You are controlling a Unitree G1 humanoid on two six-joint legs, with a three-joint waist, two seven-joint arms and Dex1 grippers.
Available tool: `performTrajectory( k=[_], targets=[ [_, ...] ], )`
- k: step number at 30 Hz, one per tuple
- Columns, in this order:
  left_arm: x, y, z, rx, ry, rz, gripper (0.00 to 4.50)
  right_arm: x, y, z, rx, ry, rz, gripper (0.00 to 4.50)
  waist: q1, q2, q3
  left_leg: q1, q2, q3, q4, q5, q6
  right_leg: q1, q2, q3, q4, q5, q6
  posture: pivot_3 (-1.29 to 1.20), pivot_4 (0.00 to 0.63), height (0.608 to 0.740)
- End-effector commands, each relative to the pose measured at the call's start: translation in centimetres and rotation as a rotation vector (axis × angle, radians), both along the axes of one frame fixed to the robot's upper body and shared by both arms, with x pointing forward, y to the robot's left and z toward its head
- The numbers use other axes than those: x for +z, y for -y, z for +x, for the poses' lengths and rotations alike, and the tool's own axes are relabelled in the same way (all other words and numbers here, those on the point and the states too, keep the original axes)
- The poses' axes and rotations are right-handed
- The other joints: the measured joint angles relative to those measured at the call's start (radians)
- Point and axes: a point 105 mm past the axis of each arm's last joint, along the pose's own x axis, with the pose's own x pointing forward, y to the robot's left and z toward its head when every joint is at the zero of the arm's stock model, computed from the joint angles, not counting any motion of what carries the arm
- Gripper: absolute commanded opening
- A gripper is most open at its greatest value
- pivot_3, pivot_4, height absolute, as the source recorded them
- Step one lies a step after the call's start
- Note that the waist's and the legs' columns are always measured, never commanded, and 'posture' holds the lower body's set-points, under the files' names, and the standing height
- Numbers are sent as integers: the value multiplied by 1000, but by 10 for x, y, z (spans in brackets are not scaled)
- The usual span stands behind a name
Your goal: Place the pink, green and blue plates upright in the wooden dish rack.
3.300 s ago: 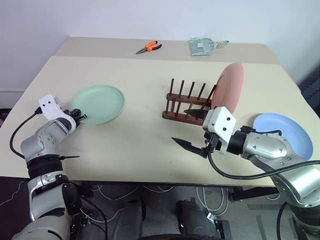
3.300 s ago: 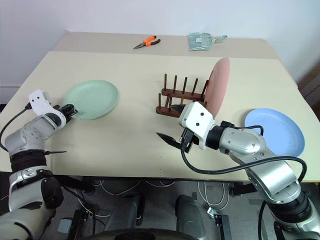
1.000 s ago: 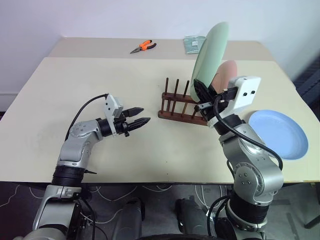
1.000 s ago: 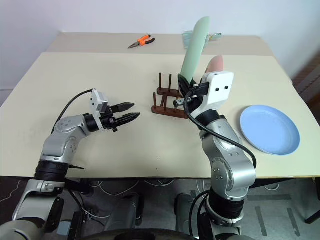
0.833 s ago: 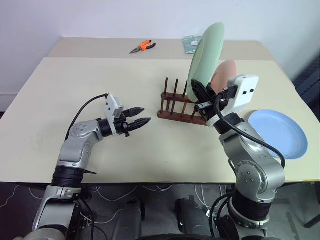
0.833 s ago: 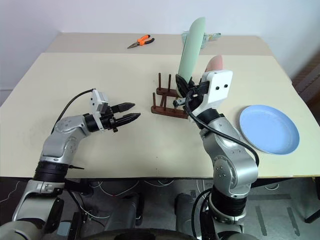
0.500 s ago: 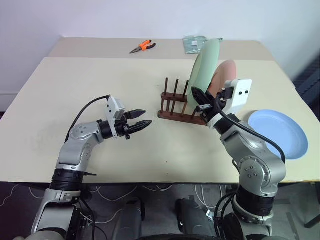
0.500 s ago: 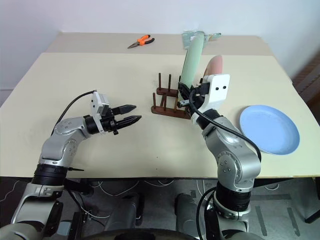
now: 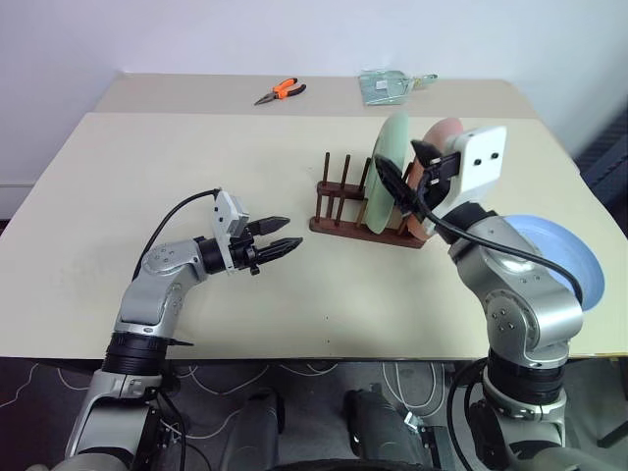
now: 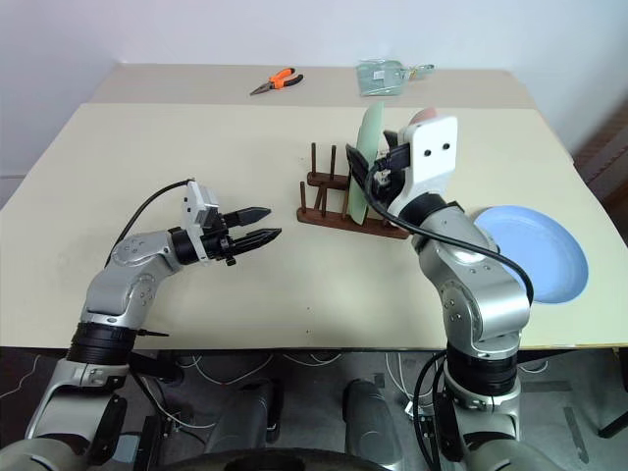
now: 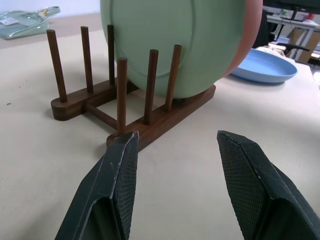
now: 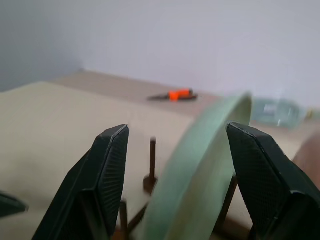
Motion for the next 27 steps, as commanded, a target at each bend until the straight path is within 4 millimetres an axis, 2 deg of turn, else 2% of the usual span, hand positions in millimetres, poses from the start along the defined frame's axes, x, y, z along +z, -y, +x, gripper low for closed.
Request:
performTrajectory(
  k=[1, 2, 4, 6, 8, 9, 11, 14, 16, 17, 21, 24, 26, 27],
  targets=[
    [11, 1, 0, -1, 53, -7, 2552, 53, 12, -25, -12, 241, -50, 3115, 2, 0, 0, 0, 0, 0, 0, 0, 0, 0, 0, 0, 0, 0, 0, 0, 150, 732],
    [11, 1, 1, 2, 57, -5, 2552, 61, 20, -29, -21, 268, -52, 3115, 4, 0, 0, 0, 0, 0, 0, 0, 0, 0, 0, 0, -1, 0, 0, 0, 150, 732],
    [11, 0, 2, 5, 65, 3, 2552, 75, 52, -36, -103, 287, -51, 3115, 8, 0, 0, -1, 0, 0, 0, 0, 0, 0, 0, 0, -1, 0, 0, 0, 150, 732],
    [10, 1, 2, -5, 68, 20, 2552, 75, 86, -43, -201, 259, -79, 3721, 10, 0, 0, -2, 0, -1, 1, 0, 0, 1, 0, 0, -4, 0, 0, 0, 150, 732],
    [5, 3, 1, -29, 62, 39, 2552, 59, 124, -54, -318, 174, -116, 4378, 21, -1, 0, -3, 0, -1, 0, 0, 0, 2, -1, -1, -6, 0, 0, 0, 150, 732],
    [2, 5, 0, -40, 59, 48, 2552, 47, 136, -58, -356, 116, -136, 4452, 22, -1, 0, -3, 0, -1, 0, -1, 1, 2, -1, -1, -7, 0, 0, 0, 150, 732],
    [-2, 8, 0, -62, 54, 55, 2552, 8, 153, -67, -406, -51, -244, 4452, 28, 0, -1, -3, 0, 1, 0, -1, 2, 2, -1, -1, -7, 0, -1, 0, 150, 732],
    [-3, 14, 1, -87, 47, 48, 2552, -61, 166, -82, -437, -319, -342, 4452, 28, 2, -1, -3, 0, 1, 1, -1, 2, 1, -1, 0, -6, 0, -1, 0, 150, 732],
    [-3, 16, 2, -97, 49, 47, 2552, -85, 165, -88, -440, -386, -364, 4452, 16, 3, -1, -2, 0, 2, 2, -1, 2, 1, -1, 0, -5, -1, -1, 0, 150, 732],
    [-3, 17, 3, -100, 50, 47, 2552, -89, 165, -88, -441, -393, -368, 4452, 9, 3, -1, -2, 0, 2, 3, -1, 2, 1, 0, 1, -5, -1, -1, 0, 150, 732],
    [-2, 22, 5, -117, 56, 48, 2552, -139, 171, -86, -482, -527, -430, 4452, 0, 3, -1, 1, 0, 2, 4, -1, 2, 4, 0, 2, -5, 0, -2, 0, 150, 732],
    [0, 23, 6, -122, 57, 43, 2552, -163, 189, -81, -562, -588, -497, 3705, 4, 3, -1, 1, 0, 3, 3, -1, 2, 4, -1, 1, -6, 0, -2, 0, 150, 732],
    [0, 22, 6, -118, 61, 43, 2552, -165, 192, -77, -563, -593, -466, 2619, 7, 4, -1, -1, 0, 3, 3, -1, 2, 2, -1, 2, -7, 0, -2, 0, 150, 732],
    [0, 20, 6, -109, 62, 44, 2552, -167, 194, -75, -569, -595, -476, 2213, 7, 4, -1, -1, 0, 3, 3, -1, 2, 2, -1, 2, -6, 0, -2, 0, 150, 732]
  ],
)
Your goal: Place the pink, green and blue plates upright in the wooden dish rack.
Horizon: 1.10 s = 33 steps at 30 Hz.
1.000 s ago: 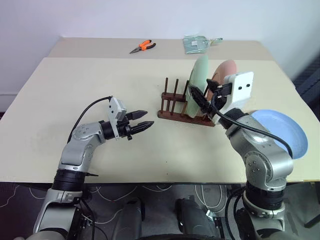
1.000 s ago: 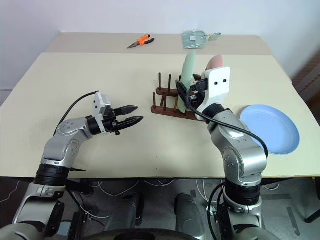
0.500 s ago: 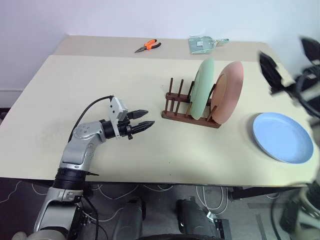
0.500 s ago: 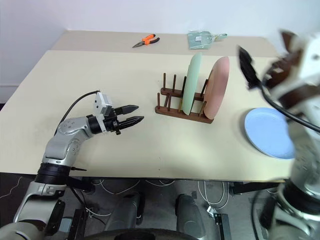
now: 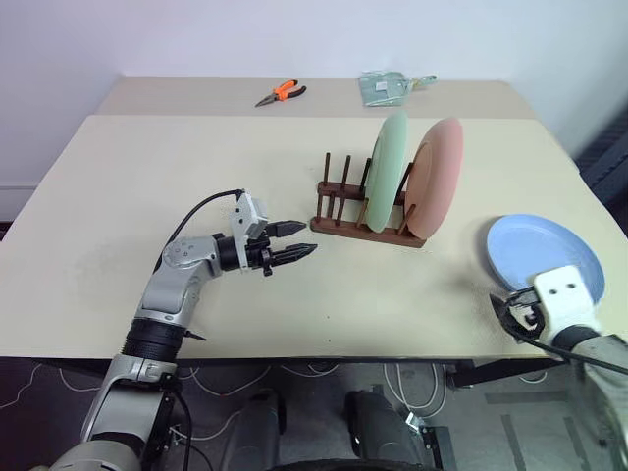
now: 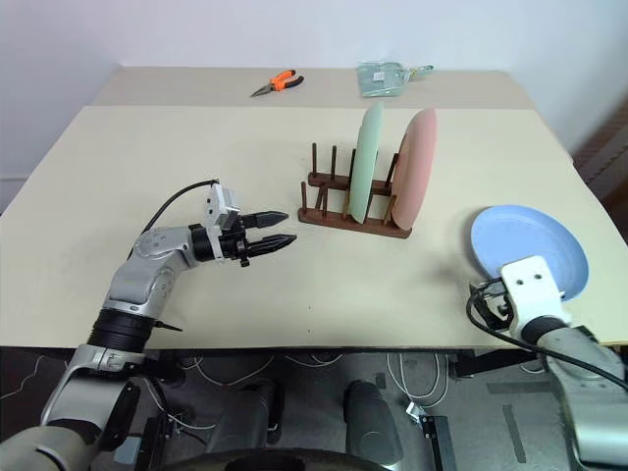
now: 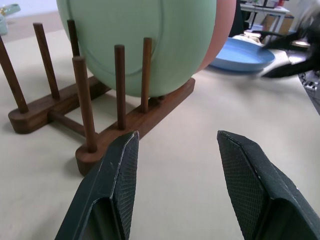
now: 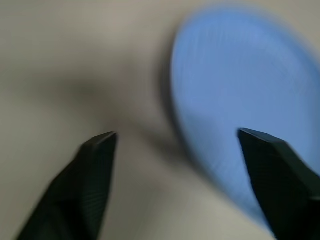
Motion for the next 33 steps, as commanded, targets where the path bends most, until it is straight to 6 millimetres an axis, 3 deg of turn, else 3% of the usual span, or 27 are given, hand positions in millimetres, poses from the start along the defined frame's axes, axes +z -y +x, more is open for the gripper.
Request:
performTrajectory(
  k=[1, 4, 7, 11, 12, 13, 16, 18, 20, 22, 26, 30, 33],
  targets=[
    [10, -3, 1, 8, 50, -4, 2552, 6, 10, 7, -27, 39, -20, 1729, 0, 0, 0, 0, 0, 0, 0, 0, 0, 0, 0, 0, 0, 0, 0, 0, 150, 732],
    [9, -6, 0, 18, 51, -1, 2552, 10, 13, 12, -31, 58, -39, 178, 0, 0, 0, 0, 0, 0, 0, 0, 0, 0, 0, 0, 0, 0, 0, 0, 150, 732],
    [9, -8, 0, 33, 55, -2, 2552, 27, 11, 19, 5, 114, -133, 78, -1, 0, 0, 0, 0, 0, 0, 0, 0, 0, 0, 0, 0, 0, 0, 0, 150, 732],
    [12, -21, 10, 116, 96, 7, 2552, 104, -12, 35, 107, 383, -219, 78, -6, 2, 1, 0, 0, 0, 0, 0, 0, 0, 1, 0, 1, 0, 1, 0, 150, 732],
    [13, -23, 13, 132, 103, 7, 2552, 115, -16, 36, 123, 422, -221, 78, -7, 2, 1, 0, 0, 0, 0, 0, 0, 0, 1, 0, 2, 0, 1, 0, 150, 732],
    [15, -29, 18, 165, 121, 9, 2552, 142, -26, 38, 146, 523, -211, 78, -6, 2, 1, 1, 0, 0, 0, 0, 0, 0, 1, 0, 2, 0, 1, 0, 150, 732],
    [19, -43, 34, 268, 165, 9, 2552, 212, -57, 32, 240, 801, -84, 78, -5, 3, 1, 1, 0, -1, 0, 0, 0, -1, 1, 0, 3, 0, 1, 0, 150, 732],
    [23, -53, 43, 328, 199, 12, 2552, 256, -85, 23, 360, 980, 134, 78, 0, 1, 1, 1, 0, -2, 0, 0, 0, 0, 1, -1, 3, 2, 4, 0, 150, 732],
    [26, -59, 50, 370, 220, 12, 2552, 282, -111, 12, 503, 1065, 331, 78, -1, 1, 2, 0, 0, -3, 0, 0, 0, 0, 1, -3, 3, 2, 5, 0, 150, 732],
    [26, -60, 53, 383, 227, 11, 2552, 292, -131, 6, 610, 1076, 467, 78, 4, 0, 1, -1, 0, -4, 0, 0, 0, 0, 1, -3, 3, 2, 5, 0, 150, 732],
    [23, -67, 57, 404, 228, 24, 2552, 299, -198, 2, 883, 990, 1001, 78, -7, -1, 1, -2, 0, -6, -1, 0, 0, -1, 0, -5, 4, 3, 5, 0, 150, 732],
    [20, -64, 54, 380, 209, 14, 2552, 287, -219, 15, 871, 861, 1277, 78, -8, 0, 1, -2, 0, -7, -1, 0, 0, -3, 1, -6, 9, 3, 5, 0, 150, 732],
    [7, -53, 36, 274, 139, 18, 2552, 248, -239, 46, 734, 674, 1364, 78, -5, -1, 0, -2, 0, -7, -1, 0, 0, -2, 1, -6, 9, 3, 5, 0, 150, 732]
  ],
)
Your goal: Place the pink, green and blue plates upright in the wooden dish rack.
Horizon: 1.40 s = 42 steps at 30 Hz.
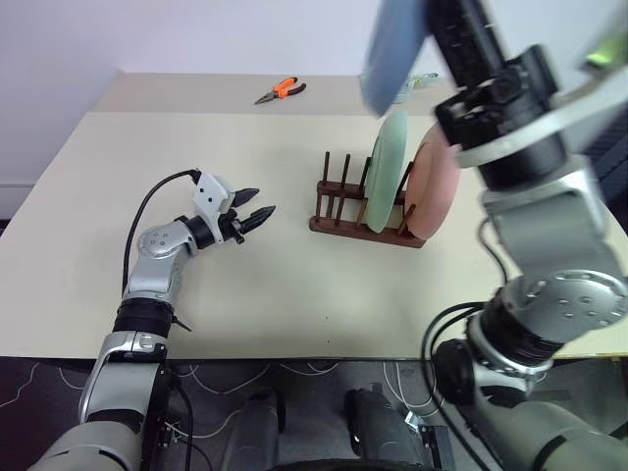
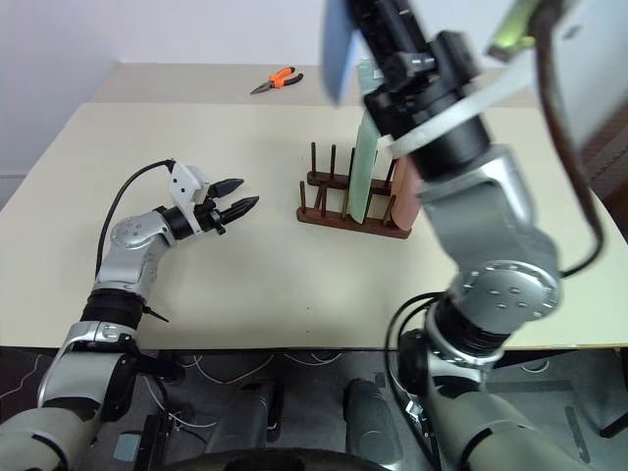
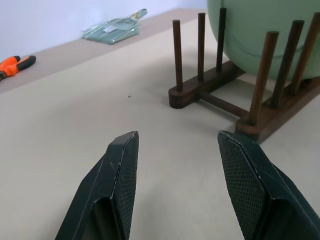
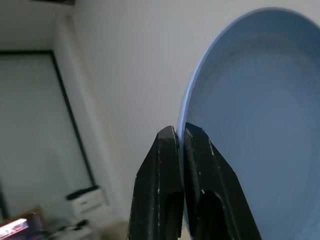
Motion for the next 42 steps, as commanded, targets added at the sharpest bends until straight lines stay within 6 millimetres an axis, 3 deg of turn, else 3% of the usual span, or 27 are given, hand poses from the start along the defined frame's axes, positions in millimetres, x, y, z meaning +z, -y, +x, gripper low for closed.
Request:
performTrajectory(
  k=[1, 6, 21, 30, 33, 38, 42],
  targets=[
    [-1, 10, -19, -114, -38, -16, 2552, -31, -12, 25, 5, -179, 25, 78, -4, 0, 0, 0, 0, 0, 0, 0, 0, 0, 0, 0, 0, 0, 0, 0, 150, 732],
    [-6, 11, -33, -156, -90, -12, 2552, -47, -15, 38, 1, -261, 41, 78, -3, 2, 1, 0, 0, 2, 0, 0, 0, -3, 0, 1, 4, 0, 0, 0, 150, 732],
    [-7, 20, -37, -192, -102, -16, 2552, -70, -29, 50, 72, -345, -42, 78, -6, 2, 1, 1, 1, 1, 0, 0, 0, -3, 1, 0, 5, -1, -1, 0, 150, 732],
    [-7, 20, -40, -193, -100, -14, 2552, -81, -18, 74, 52, -466, -35, 78, -6, 2, 1, 1, 1, 1, 0, 0, 0, -3, 1, 0, 5, -1, -1, 0, 150, 732],
    [-8, 20, -41, -190, -102, -14, 2552, -82, -18, 74, 45, -460, -61, 989, -6, 2, 1, 1, 1, 1, 0, 0, 0, -4, 1, 0, 5, -1, -1, 0, 150, 732],
    [-9, 19, -43, -185, -105, -17, 2552, -71, -17, 74, -71, -351, -219, 3409, -6, 2, 2, 1, 1, 2, 0, 0, 0, -4, 1, 0, 5, -2, -3, 0, 150, 732],
    [-10, 20, -44, -185, -109, -18, 2552, -55, -15, 73, -146, -243, -325, 3409, -5, 2, 2, 1, 1, 2, 0, 0, 0, -4, 1, 0, 5, -2, -3, 0, 150, 732]
  ],
)
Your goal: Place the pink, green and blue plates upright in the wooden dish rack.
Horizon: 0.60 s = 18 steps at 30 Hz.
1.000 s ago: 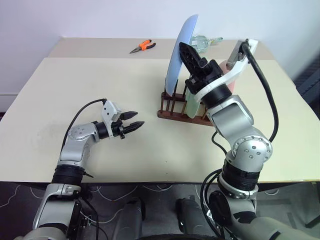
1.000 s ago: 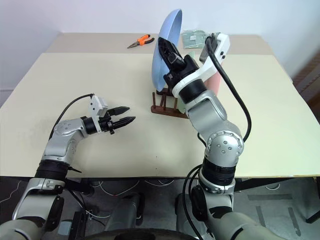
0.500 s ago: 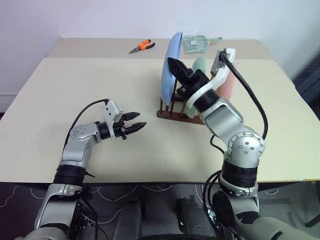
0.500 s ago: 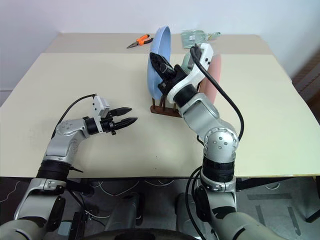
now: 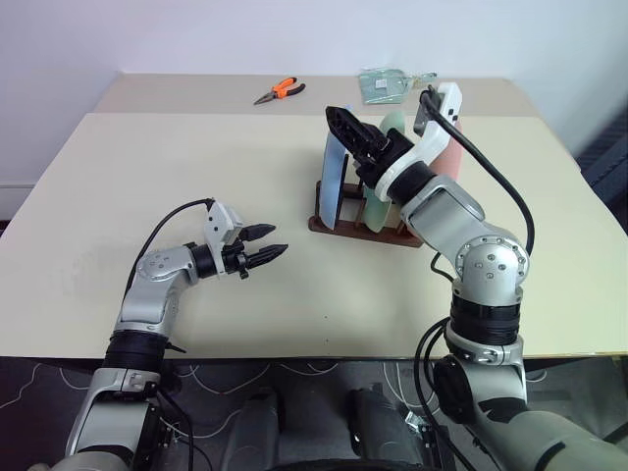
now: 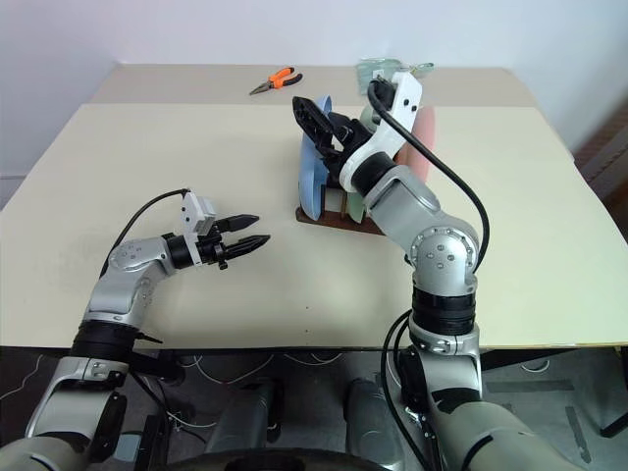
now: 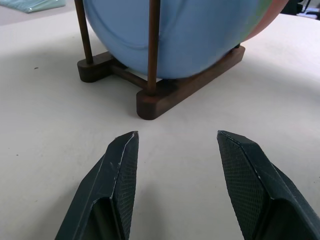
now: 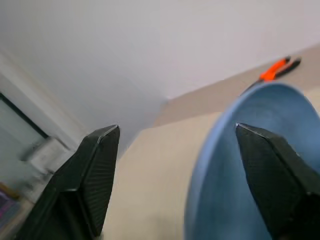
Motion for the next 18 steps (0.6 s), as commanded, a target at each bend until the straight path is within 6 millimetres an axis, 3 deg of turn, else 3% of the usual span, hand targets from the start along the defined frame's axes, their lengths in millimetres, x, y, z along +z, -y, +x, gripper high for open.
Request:
performTrajectory(
  k=[1, 3, 6, 8, 10, 14, 16, 18],
  targets=[
    [10, 2, -1, -9, 35, -18, 2552, 32, -3, -14, -1, 174, -95, 3409, 0, 0, 0, 0, 0, 0, 0, 0, 0, 0, 0, 0, 0, 0, 0, 0, 150, 732],
    [10, 3, -1, -10, 32, -19, 2552, 41, 3, -16, -48, 253, -209, 3409, 1, 0, 0, 0, 0, 0, 0, 0, 0, 0, 0, 0, 0, 0, 0, 0, 150, 732],
    [10, 2, 2, 11, 43, -17, 2552, 59, 28, -26, -170, 404, -361, 3409, 7, 0, 0, -1, 0, 0, 0, 0, 0, 0, 0, 0, -1, 0, 0, 0, 150, 732],
    [12, -5, 6, 56, 69, -10, 2552, 72, 57, -42, -239, 500, -433, 3409, 9, 0, 0, -2, 0, 0, 0, 0, 0, 0, 0, 0, -4, 0, -1, 0, 150, 732],
    [12, -18, 15, 124, 92, 15, 2552, 73, 96, -60, -333, 531, -559, 3409, 17, -1, 0, -4, 0, -1, 0, 0, 0, 1, 0, -1, -8, 0, 0, 0, 150, 732],
    [3, -39, 20, 177, 129, 124, 2552, 43, 178, -89, -495, 363, -704, 3409, 28, -1, 0, -5, -1, 0, -1, -1, 1, 3, -1, -1, -13, 1, 1, 0, 150, 732],
    [-1, -43, 21, 178, 138, 159, 2552, 20, 196, -100, -498, 272, -749, 3409, 28, -1, 0, -4, -1, 1, -1, -1, 2, 3, -2, -1, -13, 0, 0, 0, 150, 732],
    [-2, -48, 22, 180, 136, 165, 2552, -20, 204, -110, -434, 145, -810, 3409, 28, -1, -1, -2, 0, 2, 0, -1, 2, 3, -1, 0, -12, -1, -1, 0, 150, 732]
  ],
)
